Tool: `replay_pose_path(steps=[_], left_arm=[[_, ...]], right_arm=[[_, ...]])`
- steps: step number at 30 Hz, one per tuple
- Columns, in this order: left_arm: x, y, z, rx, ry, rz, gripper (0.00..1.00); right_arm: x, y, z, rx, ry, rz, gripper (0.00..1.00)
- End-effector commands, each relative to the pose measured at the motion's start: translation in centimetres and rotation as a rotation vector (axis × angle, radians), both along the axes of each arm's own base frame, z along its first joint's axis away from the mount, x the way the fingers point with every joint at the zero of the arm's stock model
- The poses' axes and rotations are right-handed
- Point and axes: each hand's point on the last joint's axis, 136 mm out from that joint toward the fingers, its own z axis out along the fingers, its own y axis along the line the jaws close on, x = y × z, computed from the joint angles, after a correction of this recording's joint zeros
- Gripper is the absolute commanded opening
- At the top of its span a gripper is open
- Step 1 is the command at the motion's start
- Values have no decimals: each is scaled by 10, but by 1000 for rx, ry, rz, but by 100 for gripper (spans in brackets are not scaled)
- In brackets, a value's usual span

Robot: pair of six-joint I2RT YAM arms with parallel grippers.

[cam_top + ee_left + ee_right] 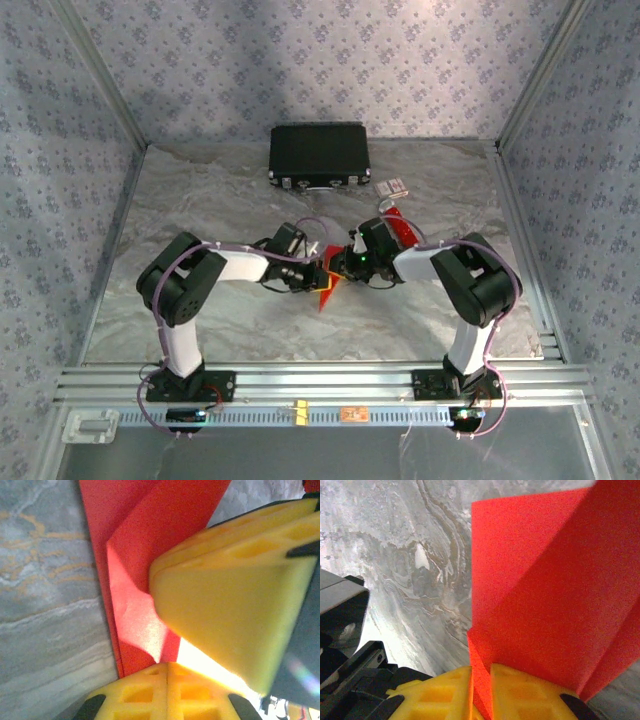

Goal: Fold a paper plane with a square sheet of paper (pick it up from the middle)
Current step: Fold the wing for the fifth time at the center of the table.

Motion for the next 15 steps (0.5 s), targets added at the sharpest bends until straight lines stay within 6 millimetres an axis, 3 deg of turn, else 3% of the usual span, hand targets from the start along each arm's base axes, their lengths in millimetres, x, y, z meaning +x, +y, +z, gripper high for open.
replay_pose_path(steps=[1,8,12,15], left_arm=[[-53,48,-52,207,138,-56,0],[-70,54,-47,116,181,-99,0],[-67,56,-46,109,182,-87,0],[-67,55,-45,106,182,-88,0]], right_arm=[[-4,-28,-8,-101,19,-47,19],[-7,-27,28,-61,-77,-28,16],[-13,-13,34,-41,-97,16,14],[-16,-6,27,-63,-84,32,13]])
